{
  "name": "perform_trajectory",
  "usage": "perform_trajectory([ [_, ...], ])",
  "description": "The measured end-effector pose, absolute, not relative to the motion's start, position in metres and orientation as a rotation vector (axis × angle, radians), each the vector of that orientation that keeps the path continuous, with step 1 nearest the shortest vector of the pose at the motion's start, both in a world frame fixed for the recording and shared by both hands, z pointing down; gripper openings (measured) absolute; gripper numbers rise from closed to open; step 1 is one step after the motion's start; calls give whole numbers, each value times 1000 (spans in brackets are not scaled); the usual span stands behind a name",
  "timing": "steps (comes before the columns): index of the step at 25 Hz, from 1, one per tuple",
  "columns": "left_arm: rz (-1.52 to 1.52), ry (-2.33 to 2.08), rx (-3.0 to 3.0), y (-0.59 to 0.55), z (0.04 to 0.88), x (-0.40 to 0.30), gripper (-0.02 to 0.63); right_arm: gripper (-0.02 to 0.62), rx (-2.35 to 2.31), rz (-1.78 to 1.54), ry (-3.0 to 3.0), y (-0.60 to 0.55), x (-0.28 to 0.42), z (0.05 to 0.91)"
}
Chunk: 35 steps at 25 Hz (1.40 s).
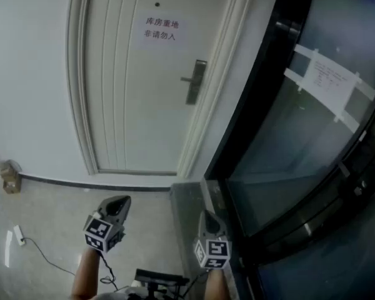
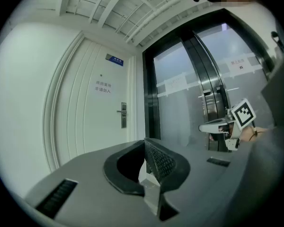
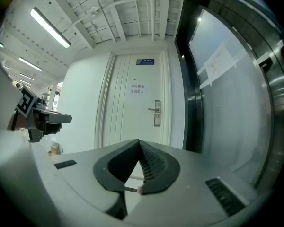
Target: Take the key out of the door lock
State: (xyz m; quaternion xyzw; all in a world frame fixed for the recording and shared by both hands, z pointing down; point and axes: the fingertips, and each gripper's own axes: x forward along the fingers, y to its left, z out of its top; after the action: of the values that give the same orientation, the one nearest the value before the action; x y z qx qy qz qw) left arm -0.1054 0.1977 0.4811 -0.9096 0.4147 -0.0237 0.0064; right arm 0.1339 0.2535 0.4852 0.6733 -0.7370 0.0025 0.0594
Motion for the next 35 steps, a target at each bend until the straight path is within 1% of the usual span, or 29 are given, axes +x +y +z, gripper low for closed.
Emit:
perform_trajectory([
  [23,-68,1249,-2875,191,493,-147,9,11,2070,-16,-2193,258,86,494],
  [35,-71,1211,-2894,165,499,-136,8,11,2104,13,-2175,239,94,502],
])
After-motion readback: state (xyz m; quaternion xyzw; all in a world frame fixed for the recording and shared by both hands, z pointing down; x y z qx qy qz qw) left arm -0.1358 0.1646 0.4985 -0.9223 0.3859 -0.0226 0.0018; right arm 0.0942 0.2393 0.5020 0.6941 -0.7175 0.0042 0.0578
